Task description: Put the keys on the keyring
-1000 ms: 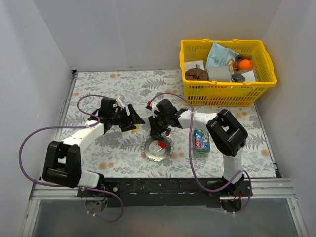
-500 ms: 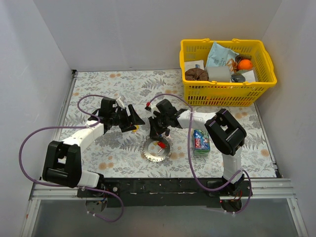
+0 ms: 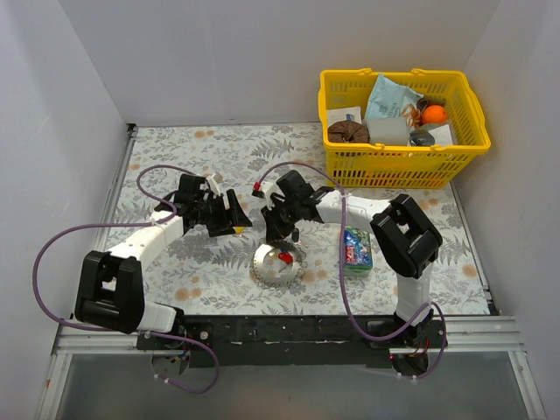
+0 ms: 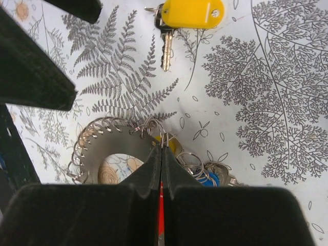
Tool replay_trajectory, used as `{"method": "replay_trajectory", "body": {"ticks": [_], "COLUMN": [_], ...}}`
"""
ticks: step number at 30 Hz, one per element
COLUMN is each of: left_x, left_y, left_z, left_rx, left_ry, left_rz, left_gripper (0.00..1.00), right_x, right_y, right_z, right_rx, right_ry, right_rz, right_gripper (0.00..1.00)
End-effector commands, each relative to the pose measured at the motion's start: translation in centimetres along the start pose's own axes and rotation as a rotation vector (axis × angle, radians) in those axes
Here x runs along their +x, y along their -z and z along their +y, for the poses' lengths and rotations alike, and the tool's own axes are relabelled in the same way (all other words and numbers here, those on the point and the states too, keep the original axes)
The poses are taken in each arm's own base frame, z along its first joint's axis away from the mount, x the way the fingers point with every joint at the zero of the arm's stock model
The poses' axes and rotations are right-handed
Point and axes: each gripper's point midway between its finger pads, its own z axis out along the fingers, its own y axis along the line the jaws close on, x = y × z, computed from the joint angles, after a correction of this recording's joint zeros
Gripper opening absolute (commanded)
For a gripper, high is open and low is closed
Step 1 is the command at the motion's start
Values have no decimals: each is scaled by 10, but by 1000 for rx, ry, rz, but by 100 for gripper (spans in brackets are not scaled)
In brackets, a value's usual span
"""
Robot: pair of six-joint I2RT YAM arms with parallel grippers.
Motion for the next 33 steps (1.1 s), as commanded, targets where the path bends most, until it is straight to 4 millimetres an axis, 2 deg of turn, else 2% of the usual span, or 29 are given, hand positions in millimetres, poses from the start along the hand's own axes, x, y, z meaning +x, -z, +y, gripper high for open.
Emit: {"method": "replay_trajectory", "body": {"ticks": [1, 3, 6, 10, 11, 12, 14, 15, 17, 18, 20, 23, 27, 33], "left_x": [-5, -2, 3, 6, 7, 8, 8, 9, 8, 8, 8, 10, 15, 26], "left_y": [11, 11, 9, 7, 6, 5, 4, 4, 4, 3, 2, -1, -10, -27], "left_z": [3, 7, 13, 19, 20, 22, 22, 23, 22, 22, 19, 10, 1, -14], "left_rx": [-42, -57, -72, -94, -98, -102, -102, -106, -104, -105, -98, -78, -95, -141], "left_ry": [-57, -61, -61, -57, -56, -53, -56, -54, -62, -63, -78, -110, -188, -309], "left_rz": [-13, -2, 16, 25, 27, 33, 35, 38, 36, 36, 32, 46, 58, 98], "left_gripper": [68, 68, 68, 68, 68, 68, 68, 68, 68, 68, 68, 69, 68, 68], "right_x": [-3, 11, 20, 16, 12, 5, -2, -14, -23, -32, -47, -53, -48, -26], "right_y": [13, 11, 11, 13, 12, 18, 20, 30, 36, 47, 58, 75, 90, 91], "right_z": [15, 18, 22, 26, 26, 29, 32, 35, 37, 39, 41, 39, 33, 17], "right_rx": [-82, -123, -171, -178, -174, -163, -155, -135, -107, -87, -77, -77, -74, -17], "right_ry": [156, 148, 171, 179, 175, 184, 178, 191, 176, 183, 184, 134, 92, 50], "right_rz": [60, 116, 156, 127, 102, 70, 20, -26, -91, -138, -221, -297, -344, -304], "right_gripper": [1, 1, 1, 3, 9, 21, 32, 42, 56, 59, 64, 66, 65, 65]}}
